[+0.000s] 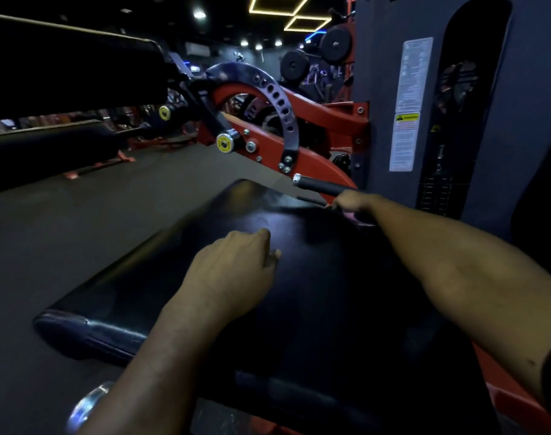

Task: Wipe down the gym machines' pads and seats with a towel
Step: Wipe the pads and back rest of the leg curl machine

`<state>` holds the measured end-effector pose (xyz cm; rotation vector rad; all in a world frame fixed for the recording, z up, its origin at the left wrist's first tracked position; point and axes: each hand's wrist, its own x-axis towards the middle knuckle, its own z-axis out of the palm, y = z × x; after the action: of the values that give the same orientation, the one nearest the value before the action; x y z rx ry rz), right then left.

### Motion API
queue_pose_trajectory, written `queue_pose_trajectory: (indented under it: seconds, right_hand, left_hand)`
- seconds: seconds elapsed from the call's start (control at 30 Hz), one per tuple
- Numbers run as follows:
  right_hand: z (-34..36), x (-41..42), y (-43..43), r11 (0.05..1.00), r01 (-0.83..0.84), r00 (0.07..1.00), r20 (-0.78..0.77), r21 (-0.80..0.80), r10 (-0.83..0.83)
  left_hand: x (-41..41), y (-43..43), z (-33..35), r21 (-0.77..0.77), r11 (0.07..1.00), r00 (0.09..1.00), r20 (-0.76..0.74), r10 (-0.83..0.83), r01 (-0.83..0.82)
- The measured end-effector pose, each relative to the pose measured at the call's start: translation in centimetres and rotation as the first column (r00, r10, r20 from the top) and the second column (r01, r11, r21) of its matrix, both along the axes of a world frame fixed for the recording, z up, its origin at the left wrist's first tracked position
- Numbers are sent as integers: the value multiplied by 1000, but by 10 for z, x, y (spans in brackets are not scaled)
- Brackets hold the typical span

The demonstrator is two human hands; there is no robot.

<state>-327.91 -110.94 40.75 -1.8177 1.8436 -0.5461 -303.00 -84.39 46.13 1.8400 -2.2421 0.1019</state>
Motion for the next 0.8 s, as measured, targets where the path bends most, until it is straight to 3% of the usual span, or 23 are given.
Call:
queue_pose_trajectory:
  seconds: [0.23,0.33,0.47,0.8]
  right_hand:
    - [33,108,-37,960,-150,957,-278,-235,82]
    - [34,119,-37,941,-197,959,-256,-275,126]
    - [27,105,-51,961,-192,967,-207,-198,151]
    - [69,203,-72,896,-358,902,-345,-264,259]
  left_hand:
    - [12,-2,0,-8,995,994,-53,97,-97]
    - [15,-2,3,19,991,987,-92,133,-132]
    - [19,-2,7,37,978,966,-155,208,-205]
    - [30,-6,8,4,938,921,-191,341,-346]
